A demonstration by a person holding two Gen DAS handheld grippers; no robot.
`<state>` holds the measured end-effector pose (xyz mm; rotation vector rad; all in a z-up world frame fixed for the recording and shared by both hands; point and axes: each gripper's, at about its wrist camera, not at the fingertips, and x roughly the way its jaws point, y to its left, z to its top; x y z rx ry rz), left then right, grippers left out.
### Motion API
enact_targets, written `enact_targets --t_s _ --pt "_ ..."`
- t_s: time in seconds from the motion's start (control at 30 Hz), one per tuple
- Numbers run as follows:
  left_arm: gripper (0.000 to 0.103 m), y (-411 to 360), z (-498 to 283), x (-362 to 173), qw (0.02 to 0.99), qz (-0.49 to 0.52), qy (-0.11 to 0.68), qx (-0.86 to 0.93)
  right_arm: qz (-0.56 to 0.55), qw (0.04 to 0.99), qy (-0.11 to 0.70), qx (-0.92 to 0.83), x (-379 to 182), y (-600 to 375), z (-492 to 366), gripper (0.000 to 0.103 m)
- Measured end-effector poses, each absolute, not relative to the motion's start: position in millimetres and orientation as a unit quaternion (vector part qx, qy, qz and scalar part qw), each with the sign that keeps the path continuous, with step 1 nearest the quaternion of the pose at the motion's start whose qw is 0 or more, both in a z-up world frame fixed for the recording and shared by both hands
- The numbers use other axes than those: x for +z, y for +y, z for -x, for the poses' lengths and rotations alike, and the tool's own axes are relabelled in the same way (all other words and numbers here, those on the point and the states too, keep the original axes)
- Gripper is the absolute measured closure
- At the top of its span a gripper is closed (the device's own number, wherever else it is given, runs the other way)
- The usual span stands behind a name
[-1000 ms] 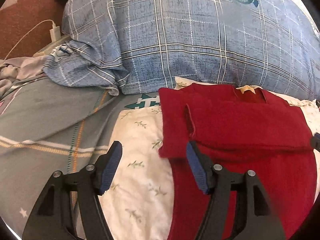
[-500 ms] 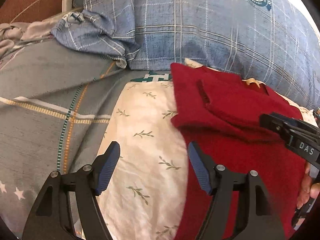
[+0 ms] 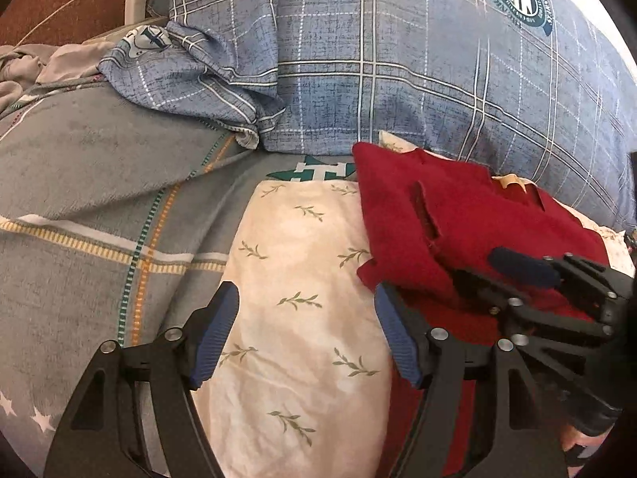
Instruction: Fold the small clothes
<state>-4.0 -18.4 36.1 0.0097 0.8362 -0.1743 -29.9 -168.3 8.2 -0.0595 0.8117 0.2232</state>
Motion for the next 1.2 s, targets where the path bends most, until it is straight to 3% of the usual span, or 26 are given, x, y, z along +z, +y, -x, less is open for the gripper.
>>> enact_targets --t_s 0.03,0.13,0.17,0.37,0.53,0.63,0.73,0.87,0.93,1.03,1.1,1.2 --pt "0.033 -18 4 37 0.911 -0.007 0.404 -0.085 0.031 0.912 0.393 0.110 8 -167 29 0.066" --pt "0.033 -15 4 39 0.912 -0.001 0.402 -0.083 0.048 0.912 0.391 0.112 8 -163 28 0.093" --pt "0.033 -14 3 40 0.912 0.002 0.401 -0.082 0.050 0.913 0.389 0.109 9 -162 28 0.095" --pt "0.033 -1 1 47 0.917 0.021 0.391 -0.069 -0.019 0.917 0.375 0.135 26 -173 34 0.095" --pt "0.033 -1 1 45 0.917 0.024 0.393 -0.069 -0.009 0.905 0.402 0.140 3 -160 25 0.090" --pt "0.033 -6 4 45 0.917 0.013 0.392 -0.074 -0.054 0.905 0.398 0.141 19 -182 40 0.064" --pt "0.033 -11 9 46 0.918 0.007 0.386 -0.088 -0.069 0.927 0.353 0.101 43 -226 84 0.054" --pt "0.033 -18 14 46 0.918 0.000 0.384 -0.100 -0.080 0.940 0.332 -0.017 57 -299 124 0.055" --pt "0.033 -22 17 44 0.916 -0.004 0.388 -0.106 -0.084 0.924 0.363 -0.082 46 -337 132 0.059" --pt "0.033 -28 23 42 0.914 -0.018 0.390 -0.110 -0.103 0.893 0.410 -0.152 16 -383 139 0.092" --pt "0.033 -31 27 41 0.914 -0.024 0.389 -0.114 -0.101 0.901 0.396 -0.144 12 -389 151 0.093" --pt "0.033 -33 32 39 0.913 -0.032 0.390 -0.118 -0.057 0.907 0.386 -0.160 26 -370 163 0.074"
